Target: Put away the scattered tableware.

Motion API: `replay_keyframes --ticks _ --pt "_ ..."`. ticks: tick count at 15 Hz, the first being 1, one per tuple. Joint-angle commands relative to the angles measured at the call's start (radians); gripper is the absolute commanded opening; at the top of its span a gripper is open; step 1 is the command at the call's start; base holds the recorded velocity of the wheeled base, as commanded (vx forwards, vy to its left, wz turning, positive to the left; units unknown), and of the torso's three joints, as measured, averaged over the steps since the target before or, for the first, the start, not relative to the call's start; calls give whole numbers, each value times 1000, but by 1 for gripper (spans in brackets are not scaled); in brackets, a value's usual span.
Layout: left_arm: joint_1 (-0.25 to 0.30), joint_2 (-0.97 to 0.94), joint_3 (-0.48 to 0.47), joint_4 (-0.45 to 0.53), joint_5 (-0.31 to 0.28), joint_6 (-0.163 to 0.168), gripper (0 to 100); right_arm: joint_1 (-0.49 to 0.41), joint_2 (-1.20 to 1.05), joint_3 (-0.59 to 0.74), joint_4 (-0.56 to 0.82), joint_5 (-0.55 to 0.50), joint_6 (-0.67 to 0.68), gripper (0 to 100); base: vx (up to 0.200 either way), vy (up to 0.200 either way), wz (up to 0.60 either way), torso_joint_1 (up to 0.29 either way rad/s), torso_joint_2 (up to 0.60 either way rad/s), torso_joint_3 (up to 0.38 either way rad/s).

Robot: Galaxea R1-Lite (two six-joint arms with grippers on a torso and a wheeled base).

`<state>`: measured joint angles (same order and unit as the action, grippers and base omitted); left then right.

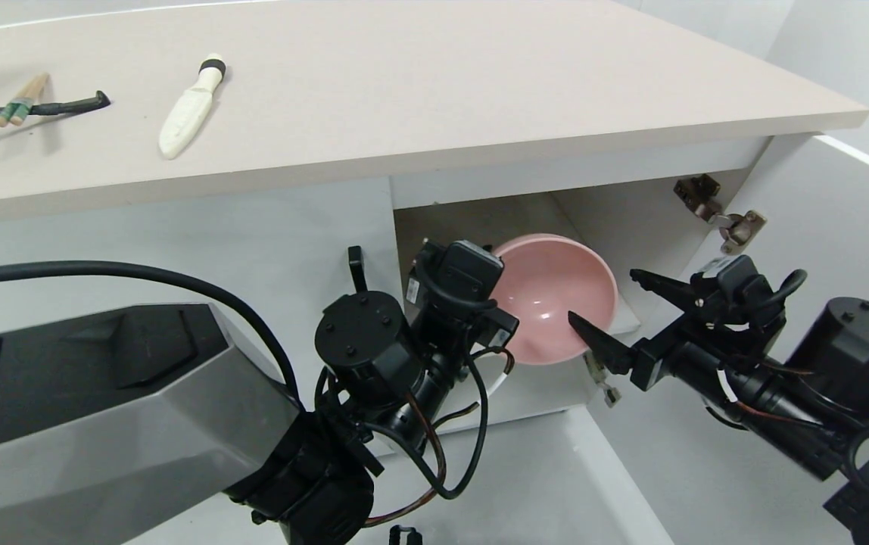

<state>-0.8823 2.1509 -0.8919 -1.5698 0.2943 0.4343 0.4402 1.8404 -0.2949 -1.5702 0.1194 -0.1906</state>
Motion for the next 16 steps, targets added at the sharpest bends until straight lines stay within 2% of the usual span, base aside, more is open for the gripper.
replay_keyframes --ticks 1,10,13,14,16 --pt "0 -3 -4 -1 0 0 0 2 -3 -4 -1 -4 10 100 0 0 0 0 0 0" --pt "6 87 -102 -1 -3 8 0 -52 63 -90 -1 -43 46 100 0 0 0 0 0 0" --pt "6 101 -105 -1 -1 8 0 -54 74 -93 -1 -43 46 100 0 0 0 0 0 0" --pt "8 101 -113 -1 -1 6 0 -54 74 -93 -1 -41 46 0 0 0 0 0 0 0" --pt "10 101 -122 -1 -1 6 0 -54 74 -90 -1 -43 46 0 0 0 0 0 0 0"
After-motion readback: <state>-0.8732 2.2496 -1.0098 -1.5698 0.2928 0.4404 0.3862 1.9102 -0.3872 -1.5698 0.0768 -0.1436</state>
